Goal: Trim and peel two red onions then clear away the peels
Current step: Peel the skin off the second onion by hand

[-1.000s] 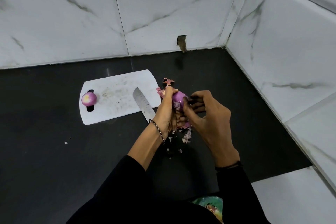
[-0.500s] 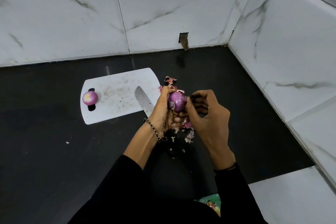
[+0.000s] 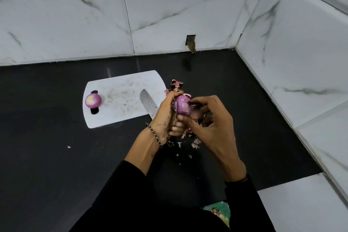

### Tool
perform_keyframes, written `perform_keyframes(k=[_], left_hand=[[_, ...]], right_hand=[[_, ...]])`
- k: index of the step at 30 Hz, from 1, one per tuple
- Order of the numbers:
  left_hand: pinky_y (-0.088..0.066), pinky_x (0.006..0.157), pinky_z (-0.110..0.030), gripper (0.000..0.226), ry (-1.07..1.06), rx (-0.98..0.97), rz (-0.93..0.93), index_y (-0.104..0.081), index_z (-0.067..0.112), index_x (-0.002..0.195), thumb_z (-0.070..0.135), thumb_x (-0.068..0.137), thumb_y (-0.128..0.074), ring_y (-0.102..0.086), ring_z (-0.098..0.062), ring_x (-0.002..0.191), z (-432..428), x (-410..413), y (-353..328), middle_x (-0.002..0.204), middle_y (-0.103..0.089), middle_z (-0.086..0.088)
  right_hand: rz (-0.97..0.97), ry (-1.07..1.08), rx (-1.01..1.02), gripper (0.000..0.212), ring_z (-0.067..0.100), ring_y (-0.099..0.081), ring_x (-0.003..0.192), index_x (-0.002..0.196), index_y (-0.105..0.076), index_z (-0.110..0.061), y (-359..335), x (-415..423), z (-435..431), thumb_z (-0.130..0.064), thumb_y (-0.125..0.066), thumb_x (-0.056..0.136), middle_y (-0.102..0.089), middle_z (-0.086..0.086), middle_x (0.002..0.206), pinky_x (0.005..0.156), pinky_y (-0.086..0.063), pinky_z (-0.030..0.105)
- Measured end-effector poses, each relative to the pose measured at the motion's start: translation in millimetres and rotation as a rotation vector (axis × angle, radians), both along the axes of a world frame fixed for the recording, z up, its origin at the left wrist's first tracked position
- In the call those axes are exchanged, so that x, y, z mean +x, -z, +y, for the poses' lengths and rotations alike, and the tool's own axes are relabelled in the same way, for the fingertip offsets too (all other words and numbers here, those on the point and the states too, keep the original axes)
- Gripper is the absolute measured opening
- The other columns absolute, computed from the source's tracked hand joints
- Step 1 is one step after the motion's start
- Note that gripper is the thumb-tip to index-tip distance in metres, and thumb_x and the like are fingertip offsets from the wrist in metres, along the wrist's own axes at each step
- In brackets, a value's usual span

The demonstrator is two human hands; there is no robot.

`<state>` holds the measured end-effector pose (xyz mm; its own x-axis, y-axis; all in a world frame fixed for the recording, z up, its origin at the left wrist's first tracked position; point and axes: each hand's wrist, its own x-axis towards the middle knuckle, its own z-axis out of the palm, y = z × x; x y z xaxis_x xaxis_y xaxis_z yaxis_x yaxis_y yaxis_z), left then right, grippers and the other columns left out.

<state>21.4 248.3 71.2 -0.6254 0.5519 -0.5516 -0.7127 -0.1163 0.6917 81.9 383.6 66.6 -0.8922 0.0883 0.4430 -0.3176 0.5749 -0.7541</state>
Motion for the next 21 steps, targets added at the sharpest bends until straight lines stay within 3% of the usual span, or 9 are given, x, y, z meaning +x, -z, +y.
perform_keyframes(k=[6,11,15,21], left_hand=[[-0.014,0.034,-0.015,0.07,0.102,-0.117,0.078,-0.039,0.019,0.042,0.072,0.087,-0.04,-0.022,-0.006,0.03,0.3,-2.7,-9.1,0.039,-0.029,0.007],[-0.015,0.034,-0.015,0.071,0.144,-0.291,0.168,-0.036,0.02,0.041,0.073,0.088,-0.037,-0.021,-0.007,0.033,0.2,-3.9,-13.8,0.041,-0.029,0.006],[-0.016,0.035,-0.015,0.068,0.143,-0.407,0.221,-0.038,0.02,0.044,0.07,0.089,-0.036,-0.02,-0.007,0.034,-0.7,-4.2,-16.0,0.043,-0.031,0.005],[-0.019,0.036,-0.014,0.059,0.128,-0.548,0.292,-0.045,0.017,0.064,0.071,0.087,-0.037,-0.024,-0.008,0.031,-0.5,-3.8,-12.6,0.041,-0.034,0.003]], right_hand=[[-0.014,-0.01,0.003,0.036,0.015,-0.058,0.079,0.107,-0.067,-0.019,-3.2,0.3,3.2,-0.027,-0.086,0.077,-0.058,-0.007,0.102,0.062,-0.049,0.022],[0.009,-0.032,0.079,0.032,0.011,-0.056,0.081,0.105,-0.067,-0.018,-0.2,-0.2,3.3,-0.029,-0.084,0.08,-0.056,-0.007,0.103,0.064,-0.046,0.016],[-0.018,-0.045,0.132,0.037,0.006,-0.053,0.08,0.105,-0.064,-0.024,1.2,-2.4,4.6,-0.044,-0.079,0.078,-0.052,-0.013,0.102,0.062,-0.045,0.016],[-0.09,-0.076,0.202,0.041,0.006,-0.054,0.08,0.106,-0.056,-0.036,4.3,-5.0,5.0,-0.058,-0.072,0.075,-0.045,-0.023,0.105,0.065,-0.055,0.034]])
